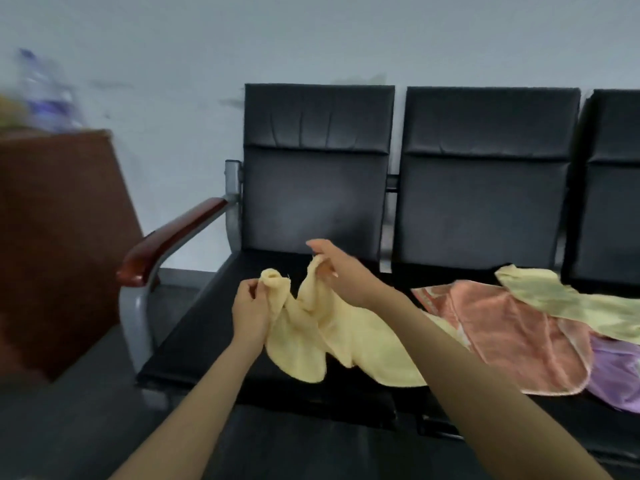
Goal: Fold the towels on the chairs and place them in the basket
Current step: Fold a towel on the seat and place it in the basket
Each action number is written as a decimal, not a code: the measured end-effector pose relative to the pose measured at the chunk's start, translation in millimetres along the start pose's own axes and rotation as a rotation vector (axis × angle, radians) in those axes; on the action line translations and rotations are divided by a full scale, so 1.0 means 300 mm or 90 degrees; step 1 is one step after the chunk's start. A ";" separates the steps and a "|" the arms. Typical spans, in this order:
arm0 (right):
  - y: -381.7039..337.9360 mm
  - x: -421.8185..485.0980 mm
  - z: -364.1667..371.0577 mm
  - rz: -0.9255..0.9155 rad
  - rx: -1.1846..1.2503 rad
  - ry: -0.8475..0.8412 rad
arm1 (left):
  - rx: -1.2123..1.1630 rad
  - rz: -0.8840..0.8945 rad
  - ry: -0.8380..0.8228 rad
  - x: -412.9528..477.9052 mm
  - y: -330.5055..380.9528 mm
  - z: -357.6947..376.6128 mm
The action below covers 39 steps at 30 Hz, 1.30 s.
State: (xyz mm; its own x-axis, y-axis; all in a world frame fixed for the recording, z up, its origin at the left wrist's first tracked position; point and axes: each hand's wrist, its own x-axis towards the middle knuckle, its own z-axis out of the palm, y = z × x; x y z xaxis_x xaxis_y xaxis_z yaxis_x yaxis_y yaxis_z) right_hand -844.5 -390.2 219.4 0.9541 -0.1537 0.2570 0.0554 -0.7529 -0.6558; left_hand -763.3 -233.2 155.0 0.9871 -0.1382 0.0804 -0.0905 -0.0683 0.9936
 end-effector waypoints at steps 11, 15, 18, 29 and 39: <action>0.336 -0.159 0.222 0.328 -0.325 -0.319 | 0.519 0.196 -0.305 -0.018 -0.282 -0.097; 0.401 -0.255 0.180 0.308 -0.282 -0.252 | 0.612 0.326 -0.358 -0.053 -0.282 -0.028; 0.427 -0.295 0.152 0.294 -0.311 -0.244 | 0.696 0.376 -0.434 -0.070 -0.292 0.013; 0.472 -0.324 0.106 0.363 -0.332 -0.064 | 0.885 0.342 -0.386 -0.004 -0.287 0.100; 0.421 -0.270 0.037 0.321 -0.208 0.194 | 0.289 0.090 -0.380 -0.050 -0.130 0.075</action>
State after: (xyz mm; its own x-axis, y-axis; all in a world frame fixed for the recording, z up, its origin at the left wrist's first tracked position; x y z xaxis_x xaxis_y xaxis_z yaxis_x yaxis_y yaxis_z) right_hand -911.4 -465.7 107.8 0.7118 -0.6745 0.1960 -0.5127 -0.6896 -0.5114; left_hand -777.5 -250.9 113.1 0.7349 -0.6779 0.0201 -0.3839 -0.3914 0.8363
